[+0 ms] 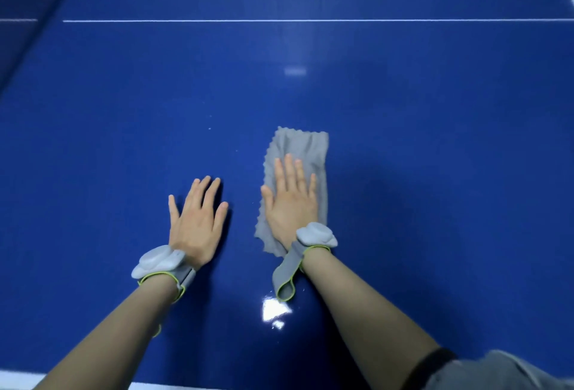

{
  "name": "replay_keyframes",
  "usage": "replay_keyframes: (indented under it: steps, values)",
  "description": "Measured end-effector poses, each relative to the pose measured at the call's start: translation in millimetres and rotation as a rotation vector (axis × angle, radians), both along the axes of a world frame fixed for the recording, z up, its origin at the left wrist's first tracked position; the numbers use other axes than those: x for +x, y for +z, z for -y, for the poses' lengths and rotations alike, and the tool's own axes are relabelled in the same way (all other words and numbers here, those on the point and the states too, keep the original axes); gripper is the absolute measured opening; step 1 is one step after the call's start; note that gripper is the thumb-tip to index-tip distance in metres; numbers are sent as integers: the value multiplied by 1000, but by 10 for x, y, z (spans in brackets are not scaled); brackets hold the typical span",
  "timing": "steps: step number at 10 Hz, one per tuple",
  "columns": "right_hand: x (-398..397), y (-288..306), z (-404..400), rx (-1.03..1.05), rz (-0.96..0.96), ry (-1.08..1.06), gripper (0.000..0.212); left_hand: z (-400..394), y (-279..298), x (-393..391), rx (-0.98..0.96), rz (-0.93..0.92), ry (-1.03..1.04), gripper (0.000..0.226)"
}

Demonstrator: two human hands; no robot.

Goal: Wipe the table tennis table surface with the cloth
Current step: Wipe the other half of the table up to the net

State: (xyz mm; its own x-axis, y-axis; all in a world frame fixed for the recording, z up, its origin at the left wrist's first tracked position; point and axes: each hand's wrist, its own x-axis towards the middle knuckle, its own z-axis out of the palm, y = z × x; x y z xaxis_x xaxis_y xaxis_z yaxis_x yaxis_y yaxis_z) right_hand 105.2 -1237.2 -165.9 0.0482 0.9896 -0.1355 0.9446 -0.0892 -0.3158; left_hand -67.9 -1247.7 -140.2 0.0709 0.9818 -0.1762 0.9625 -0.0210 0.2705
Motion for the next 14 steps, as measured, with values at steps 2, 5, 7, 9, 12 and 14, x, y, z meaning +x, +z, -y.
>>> replay_keyframes:
  steps: [2,5,7,9,12,14]
  values:
    - [-373,-24,474,42,0,225,59,75,-8,-76,9,-8,52,51]
    - [619,-6,1083,42,20,292,55,128,105,977,52,49,-26,50]
    - [1822,22,1098,-7,70,105,61,197,162,1652,62,70,-83,50]
    - [2838,70,1251,-16,71,-89,67,334,182,2214,62,59,-154,50]
    - [3109,29,1742,-35,126,-496,69,349,127,2171,27,43,-274,50]
    - [2620,8,1719,-15,105,-690,73,202,150,1692,34,28,-300,50]
